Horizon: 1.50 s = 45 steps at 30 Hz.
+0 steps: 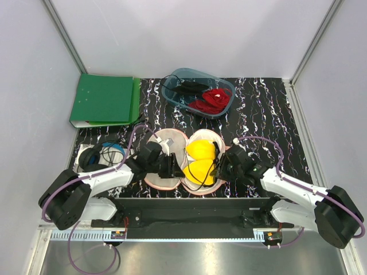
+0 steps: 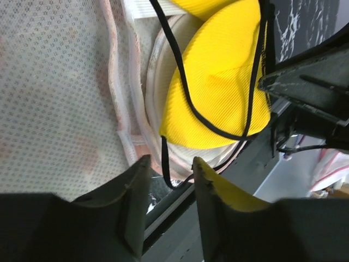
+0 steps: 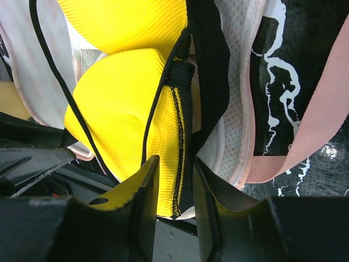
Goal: Place the bra in the laundry bag and zip it closed
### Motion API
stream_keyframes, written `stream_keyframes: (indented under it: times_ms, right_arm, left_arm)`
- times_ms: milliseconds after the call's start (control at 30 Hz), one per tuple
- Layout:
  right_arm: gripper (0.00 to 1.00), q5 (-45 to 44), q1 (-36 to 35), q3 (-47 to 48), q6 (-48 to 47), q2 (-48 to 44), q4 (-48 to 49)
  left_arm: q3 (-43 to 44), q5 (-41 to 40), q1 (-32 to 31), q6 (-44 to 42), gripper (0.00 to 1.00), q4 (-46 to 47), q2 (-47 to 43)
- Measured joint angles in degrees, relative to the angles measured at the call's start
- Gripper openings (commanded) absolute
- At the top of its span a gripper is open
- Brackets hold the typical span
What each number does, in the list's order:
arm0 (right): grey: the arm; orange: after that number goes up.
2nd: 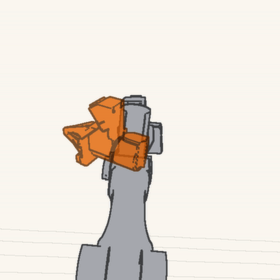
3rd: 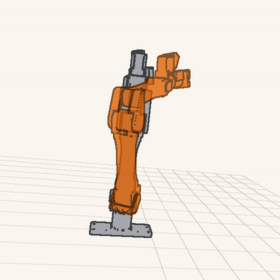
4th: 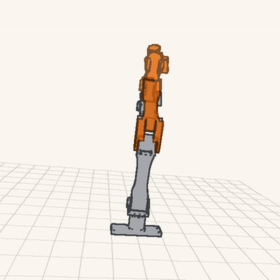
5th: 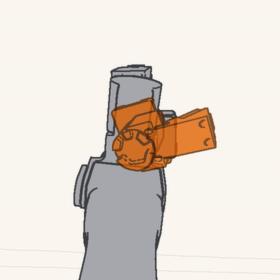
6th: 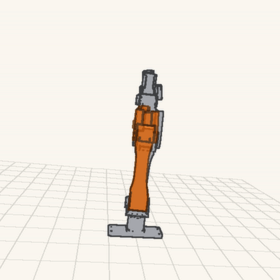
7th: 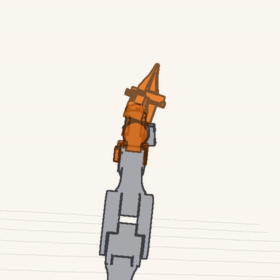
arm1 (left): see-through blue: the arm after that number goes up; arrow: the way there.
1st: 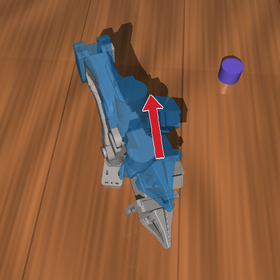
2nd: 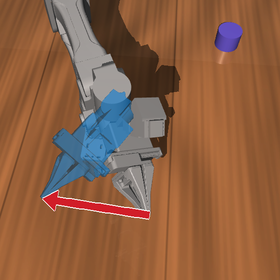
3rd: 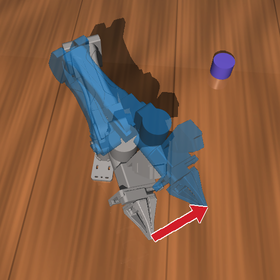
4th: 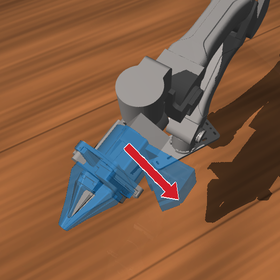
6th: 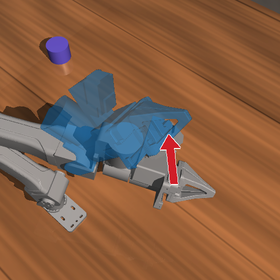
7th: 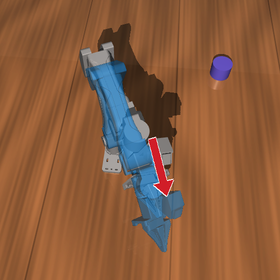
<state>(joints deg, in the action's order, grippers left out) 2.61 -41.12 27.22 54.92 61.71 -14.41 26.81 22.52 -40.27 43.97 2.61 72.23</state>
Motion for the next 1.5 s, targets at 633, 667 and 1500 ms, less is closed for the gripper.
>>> stream_keyframes:
  times_ms: [633,667,1500]
  right_arm:
    - [0.29,-0.07,0.0,-0.39,0.04,0.68,0.57]
    - [0.29,-0.09,0.0,-0.39,0.02,1.03,0.87]
    - [0.31,-6.32,11.34,4.76,-5.62,-1.22,-7.5]
  left_arm:
    - [9.05,-1.31,2.25,-2.56,0.01,-2.36,1.22]
    - [9.05,-1.33,2.54,-2.56,0.01,-2.38,1.27]
    - [9.94,-14.69,3.45,-8.48,0.74,-22.1,-14.36]
